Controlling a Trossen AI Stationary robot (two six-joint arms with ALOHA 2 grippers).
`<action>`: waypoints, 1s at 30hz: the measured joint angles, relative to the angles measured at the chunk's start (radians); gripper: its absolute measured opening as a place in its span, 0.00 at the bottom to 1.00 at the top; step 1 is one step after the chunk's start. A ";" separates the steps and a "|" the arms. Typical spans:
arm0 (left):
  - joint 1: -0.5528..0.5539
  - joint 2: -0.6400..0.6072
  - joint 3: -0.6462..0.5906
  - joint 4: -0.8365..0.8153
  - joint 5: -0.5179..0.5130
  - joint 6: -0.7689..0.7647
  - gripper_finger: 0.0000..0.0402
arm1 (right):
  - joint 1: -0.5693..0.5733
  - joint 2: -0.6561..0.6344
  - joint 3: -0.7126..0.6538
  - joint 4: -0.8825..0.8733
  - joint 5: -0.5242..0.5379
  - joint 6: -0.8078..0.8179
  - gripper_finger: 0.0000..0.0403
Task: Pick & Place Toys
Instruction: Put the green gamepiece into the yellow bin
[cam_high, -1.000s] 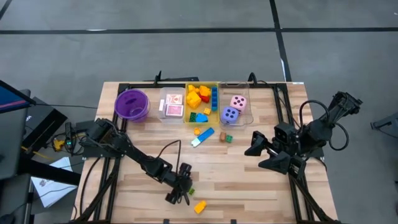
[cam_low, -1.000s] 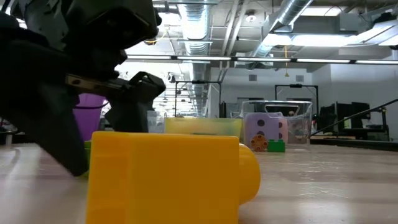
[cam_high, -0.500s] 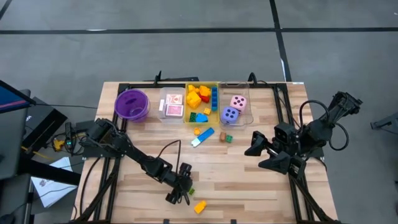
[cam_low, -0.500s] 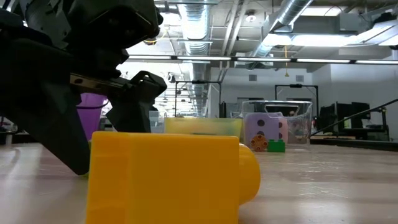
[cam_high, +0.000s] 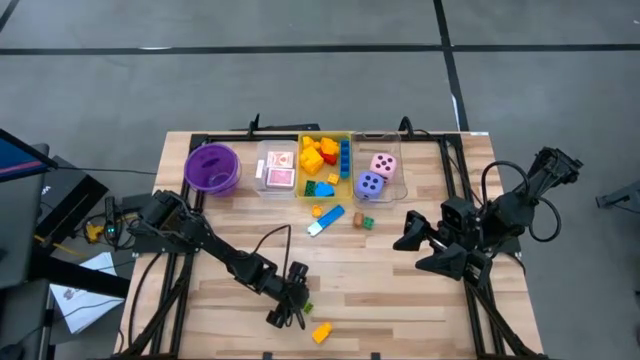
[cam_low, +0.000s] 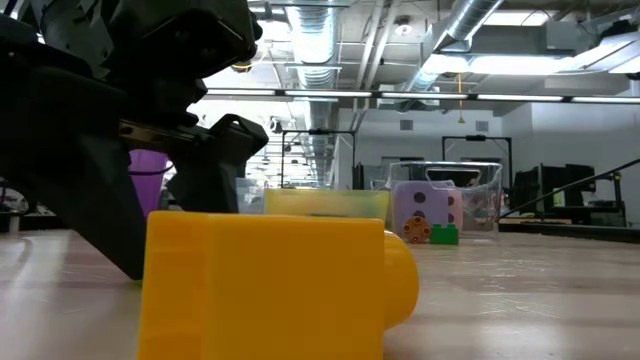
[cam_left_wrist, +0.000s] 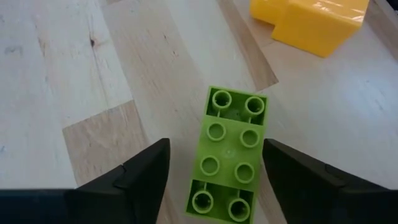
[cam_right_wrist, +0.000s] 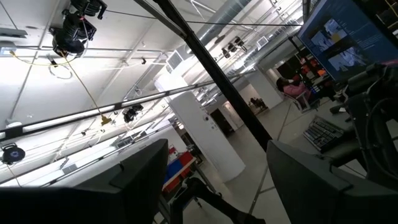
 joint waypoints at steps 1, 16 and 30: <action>0.000 0.000 0.000 0.000 0.000 0.000 0.60 | 0.000 0.000 0.000 -0.001 0.000 0.000 0.66; 0.000 0.000 0.001 -0.001 0.000 -0.042 0.36 | 0.000 0.000 0.000 -0.009 0.000 0.011 0.66; 0.000 0.000 0.001 -0.005 0.000 -0.057 0.38 | 0.000 0.000 0.000 -0.008 0.000 0.011 0.66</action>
